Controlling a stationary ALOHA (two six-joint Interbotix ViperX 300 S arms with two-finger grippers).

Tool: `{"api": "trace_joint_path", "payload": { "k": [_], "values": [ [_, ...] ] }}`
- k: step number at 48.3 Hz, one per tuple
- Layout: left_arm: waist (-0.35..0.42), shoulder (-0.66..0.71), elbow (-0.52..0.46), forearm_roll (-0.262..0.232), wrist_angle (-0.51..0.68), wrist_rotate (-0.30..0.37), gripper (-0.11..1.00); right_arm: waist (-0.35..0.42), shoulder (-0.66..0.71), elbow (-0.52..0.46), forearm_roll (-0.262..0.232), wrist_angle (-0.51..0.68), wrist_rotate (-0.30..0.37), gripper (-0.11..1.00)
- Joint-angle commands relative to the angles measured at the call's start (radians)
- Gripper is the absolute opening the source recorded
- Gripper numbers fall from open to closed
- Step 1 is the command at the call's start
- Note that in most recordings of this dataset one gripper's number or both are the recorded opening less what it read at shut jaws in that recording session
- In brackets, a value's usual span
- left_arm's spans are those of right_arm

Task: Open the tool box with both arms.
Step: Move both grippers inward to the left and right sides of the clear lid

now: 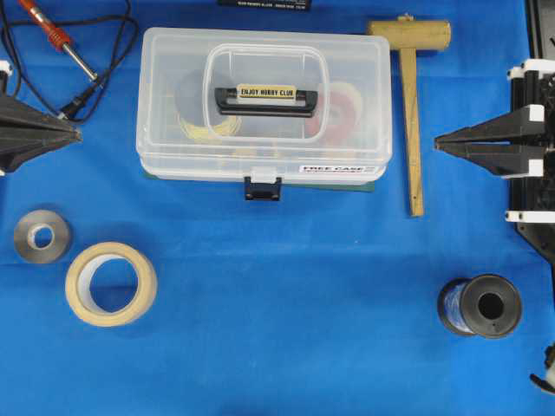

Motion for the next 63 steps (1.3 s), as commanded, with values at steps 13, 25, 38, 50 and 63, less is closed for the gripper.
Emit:
{"api": "trace_joint_path", "payload": {
  "k": [13, 25, 38, 50, 63],
  "values": [
    [0.032, -0.006, -0.028, -0.032, 0.135, 0.015, 0.00, -0.038, 0.008, -0.087, 0.005, 0.173, 0.014, 0.00],
    [0.140, -0.005, -0.029, -0.032, 0.242, 0.014, 0.00, -0.130, 0.008, -0.120, 0.012, 0.325, 0.054, 0.01],
    [0.224, 0.002, -0.028, -0.031, 0.396, 0.023, 0.43, -0.216, 0.055, -0.140, 0.005, 0.520, 0.074, 0.70],
    [0.245, 0.072, -0.017, -0.031, 0.431, 0.081, 0.90, -0.275, 0.140, -0.135, 0.003, 0.620, 0.074, 0.83],
    [0.296, 0.255, 0.009, -0.031, 0.295, 0.089, 0.91, -0.319, 0.295, -0.141, -0.015, 0.618, 0.071, 0.84]
  ]
}}
